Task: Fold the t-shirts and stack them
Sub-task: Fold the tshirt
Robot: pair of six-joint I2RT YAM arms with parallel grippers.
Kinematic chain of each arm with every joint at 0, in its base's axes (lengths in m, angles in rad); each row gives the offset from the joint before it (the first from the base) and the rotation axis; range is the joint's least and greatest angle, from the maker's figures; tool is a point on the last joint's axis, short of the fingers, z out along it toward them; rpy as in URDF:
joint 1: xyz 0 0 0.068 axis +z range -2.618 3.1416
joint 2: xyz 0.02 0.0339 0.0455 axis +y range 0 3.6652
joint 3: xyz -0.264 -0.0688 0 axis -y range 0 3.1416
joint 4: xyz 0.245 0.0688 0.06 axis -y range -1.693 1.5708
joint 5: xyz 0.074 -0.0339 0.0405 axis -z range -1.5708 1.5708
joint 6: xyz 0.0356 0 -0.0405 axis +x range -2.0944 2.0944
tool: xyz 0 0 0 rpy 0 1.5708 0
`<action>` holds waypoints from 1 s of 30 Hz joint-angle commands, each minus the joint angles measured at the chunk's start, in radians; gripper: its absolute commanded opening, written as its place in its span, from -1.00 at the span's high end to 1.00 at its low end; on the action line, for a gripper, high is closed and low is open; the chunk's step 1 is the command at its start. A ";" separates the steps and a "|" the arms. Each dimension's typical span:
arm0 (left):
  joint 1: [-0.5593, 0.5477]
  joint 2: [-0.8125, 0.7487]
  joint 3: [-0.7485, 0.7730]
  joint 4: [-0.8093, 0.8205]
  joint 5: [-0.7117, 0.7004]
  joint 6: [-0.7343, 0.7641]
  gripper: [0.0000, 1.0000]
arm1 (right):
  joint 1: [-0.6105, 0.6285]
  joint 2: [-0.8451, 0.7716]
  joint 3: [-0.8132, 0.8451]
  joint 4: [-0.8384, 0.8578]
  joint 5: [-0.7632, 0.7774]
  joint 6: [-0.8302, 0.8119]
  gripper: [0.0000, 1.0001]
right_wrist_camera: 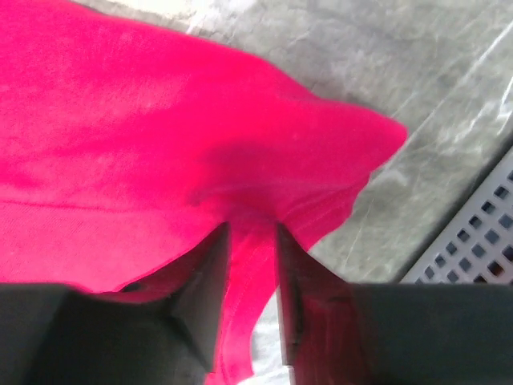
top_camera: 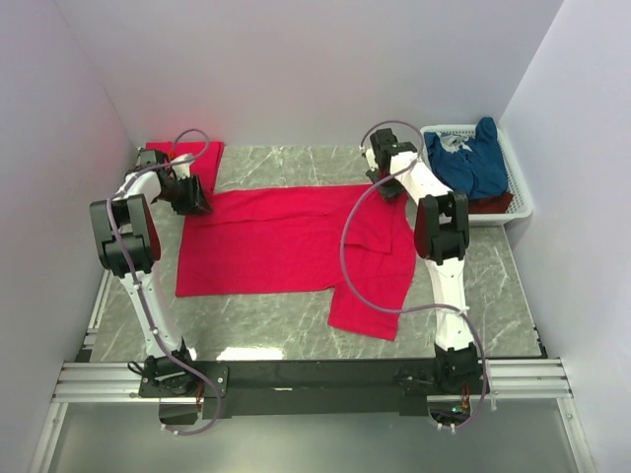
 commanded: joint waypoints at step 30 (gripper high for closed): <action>0.148 -0.869 -0.741 -0.318 0.127 0.969 -0.33 | 0.223 -0.924 -1.232 0.112 -0.274 -0.208 -0.12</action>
